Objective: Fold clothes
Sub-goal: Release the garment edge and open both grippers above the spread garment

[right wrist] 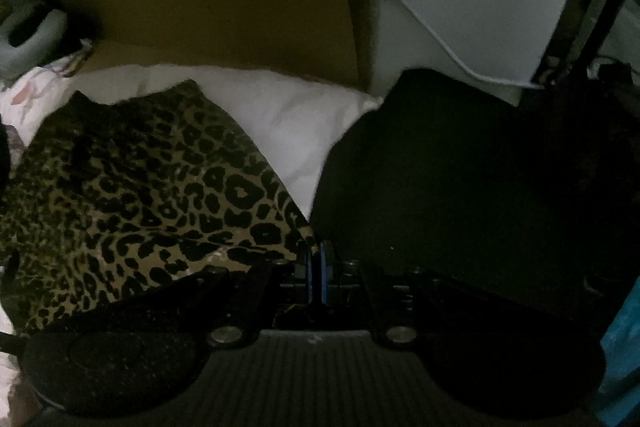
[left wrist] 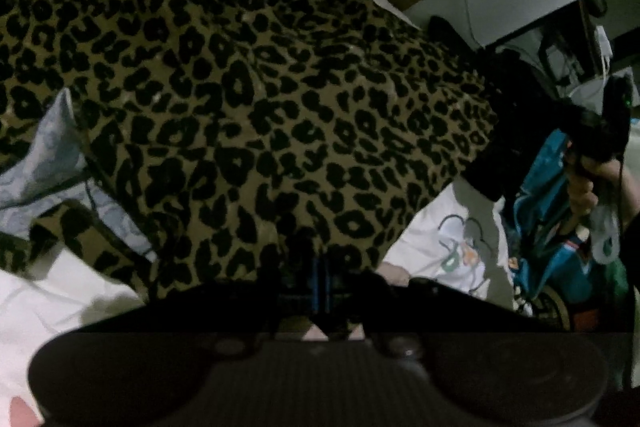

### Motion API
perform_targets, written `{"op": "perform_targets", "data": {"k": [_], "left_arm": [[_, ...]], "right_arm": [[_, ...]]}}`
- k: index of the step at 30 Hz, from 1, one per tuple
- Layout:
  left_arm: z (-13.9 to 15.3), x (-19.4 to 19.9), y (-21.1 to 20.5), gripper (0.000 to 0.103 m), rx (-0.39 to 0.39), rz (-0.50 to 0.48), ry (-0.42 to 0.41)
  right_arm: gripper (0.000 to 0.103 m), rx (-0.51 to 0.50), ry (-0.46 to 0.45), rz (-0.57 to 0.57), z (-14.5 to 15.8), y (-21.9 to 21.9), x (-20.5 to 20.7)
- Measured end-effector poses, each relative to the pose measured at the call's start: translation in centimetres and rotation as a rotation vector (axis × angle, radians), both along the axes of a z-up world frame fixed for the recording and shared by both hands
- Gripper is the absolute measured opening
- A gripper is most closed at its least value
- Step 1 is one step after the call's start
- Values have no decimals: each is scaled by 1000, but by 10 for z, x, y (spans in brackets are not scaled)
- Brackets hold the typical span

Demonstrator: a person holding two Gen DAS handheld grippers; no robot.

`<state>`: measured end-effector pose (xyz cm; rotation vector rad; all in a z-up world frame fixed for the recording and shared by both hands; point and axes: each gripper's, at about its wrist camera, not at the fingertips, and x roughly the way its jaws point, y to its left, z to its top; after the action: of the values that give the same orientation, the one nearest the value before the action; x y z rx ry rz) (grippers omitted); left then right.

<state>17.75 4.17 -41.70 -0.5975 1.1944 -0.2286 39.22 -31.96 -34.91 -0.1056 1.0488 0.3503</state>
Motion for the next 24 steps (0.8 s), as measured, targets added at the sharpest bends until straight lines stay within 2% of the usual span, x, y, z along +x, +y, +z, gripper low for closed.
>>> {"op": "perform_targets", "data": {"k": [3,7,8,10,11,15,24], "left_arm": [[-16,0,-2,3,13,-13,39],[-26,-1,2,5,47,-27,82],[-26,-2,2,7,56,-32,88],[-24,-1,4,16,76,-45,100],[-18,-1,6,20,86,-56,100],[0,-11,16,35,112,-64,72],[31,-20,48,46,168,12,14]], "right_arm": [[3,-26,45,-44,-25,-2,-3],[11,-77,89,-96,-50,3,-16],[21,-76,80,-102,-50,5,-21],[33,-64,70,-115,-49,8,-30],[36,-55,68,-122,-47,9,-33],[37,-35,49,-155,-35,10,-39],[41,35,19,-207,-12,22,-54]]}}
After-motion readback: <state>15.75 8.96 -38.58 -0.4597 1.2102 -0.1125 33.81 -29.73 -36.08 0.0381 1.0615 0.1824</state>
